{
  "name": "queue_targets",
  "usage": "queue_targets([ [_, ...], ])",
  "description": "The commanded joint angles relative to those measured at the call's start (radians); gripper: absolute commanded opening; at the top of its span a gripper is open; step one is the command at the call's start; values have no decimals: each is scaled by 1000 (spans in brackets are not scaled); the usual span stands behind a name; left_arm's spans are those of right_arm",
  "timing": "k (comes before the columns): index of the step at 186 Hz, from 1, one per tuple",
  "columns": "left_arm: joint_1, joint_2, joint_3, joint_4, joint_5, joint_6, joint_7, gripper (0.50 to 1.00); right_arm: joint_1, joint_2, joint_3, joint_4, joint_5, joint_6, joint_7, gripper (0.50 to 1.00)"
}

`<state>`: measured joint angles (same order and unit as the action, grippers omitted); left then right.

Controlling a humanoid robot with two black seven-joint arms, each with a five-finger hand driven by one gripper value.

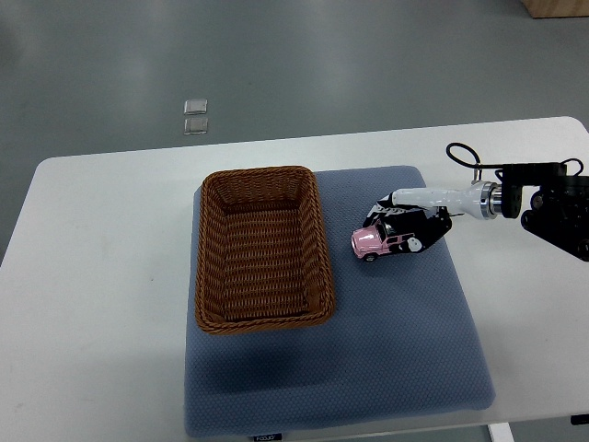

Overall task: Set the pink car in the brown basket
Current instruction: 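Lift the pink car and carry it over the wicker basket, then lower the car into the basket and open the right hand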

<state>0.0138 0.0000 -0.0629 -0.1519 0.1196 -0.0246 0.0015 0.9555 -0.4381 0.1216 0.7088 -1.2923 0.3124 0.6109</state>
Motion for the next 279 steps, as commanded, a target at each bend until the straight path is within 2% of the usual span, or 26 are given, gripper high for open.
queue_targets([
  [1, 0, 0, 0, 0, 0, 0, 0, 1000, 0, -1, 3, 0, 7, 1, 0, 500],
  [55, 0, 0, 0, 0, 0, 0, 0, 1000, 42, -1, 46, -8, 10, 10, 0, 500],
  [116, 0, 0, 0, 0, 0, 0, 0, 1000, 163, 32, 58, -37, 47, 37, 0, 500],
  [151, 0, 0, 0, 0, 0, 0, 0, 1000, 192, 144, 58, -40, 51, 42, 0, 500],
  [173, 0, 0, 0, 0, 0, 0, 0, 1000, 209, 219, 58, -42, 51, 33, -29, 500],
  [197, 0, 0, 0, 0, 0, 0, 0, 1000, 213, 283, 56, -45, 50, 27, -34, 500],
  [218, 0, 0, 0, 0, 0, 0, 0, 1000, 212, 348, 55, -69, 50, 27, -94, 500],
  [272, 0, 0, 0, 0, 0, 0, 0, 1000, 178, 426, 53, -129, 50, 17, -111, 500],
  [279, 0, 0, 0, 0, 0, 0, 0, 1000, 175, 432, 53, -130, 51, 8, -111, 551],
])
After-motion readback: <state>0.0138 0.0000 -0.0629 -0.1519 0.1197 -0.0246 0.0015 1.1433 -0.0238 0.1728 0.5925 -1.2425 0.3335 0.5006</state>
